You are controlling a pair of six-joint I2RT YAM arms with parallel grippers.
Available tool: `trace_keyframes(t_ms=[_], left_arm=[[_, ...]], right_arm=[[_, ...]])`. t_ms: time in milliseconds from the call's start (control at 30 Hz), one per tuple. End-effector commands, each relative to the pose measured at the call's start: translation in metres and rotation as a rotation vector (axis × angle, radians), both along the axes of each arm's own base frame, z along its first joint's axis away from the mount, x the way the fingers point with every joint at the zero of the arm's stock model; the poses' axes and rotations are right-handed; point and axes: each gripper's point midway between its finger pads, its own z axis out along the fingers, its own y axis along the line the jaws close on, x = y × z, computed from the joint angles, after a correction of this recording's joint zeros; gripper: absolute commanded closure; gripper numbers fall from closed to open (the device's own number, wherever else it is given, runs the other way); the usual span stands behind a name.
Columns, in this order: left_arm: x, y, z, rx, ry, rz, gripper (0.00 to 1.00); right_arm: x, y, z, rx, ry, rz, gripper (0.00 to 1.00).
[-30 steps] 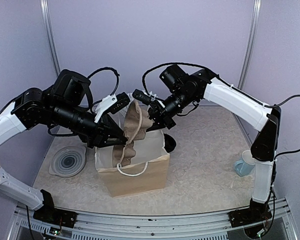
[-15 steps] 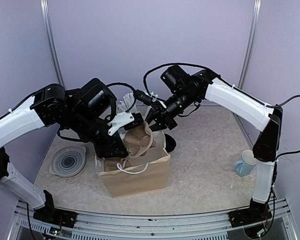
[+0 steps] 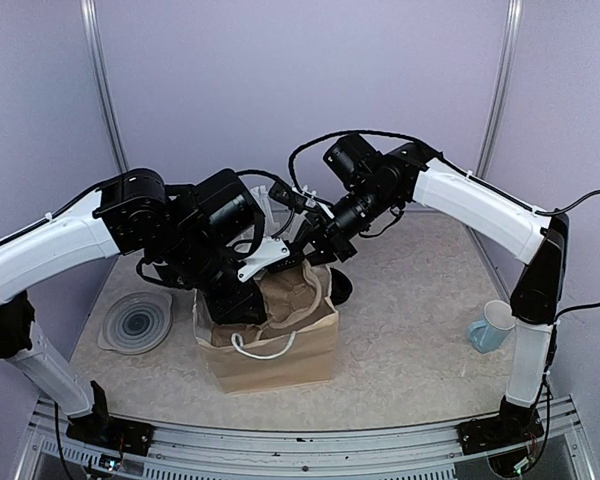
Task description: Pack the takeout coffee
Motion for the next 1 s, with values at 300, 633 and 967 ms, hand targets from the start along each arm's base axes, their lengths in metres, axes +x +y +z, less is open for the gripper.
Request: trace_keyframes(t_ms=[300,633,967], left_arm=[[-0.005,-0.005,-0.010,0.047,0.061,0.065,0.90],[-0.006,-0.008,-0.030,0.091,0.162,0.141,0.90],[-0.005,0.002,-0.056,0.196,0.207,0.216,0.89]], right_arm=[[0.034,-0.017,0.045,0.095,0.022,-0.095,0.73],[0.060,-0.050,0.056,0.134,0.042,-0.153,0.68],[0.061,-0.056,0.047,0.125,0.045,-0.156,0.65]])
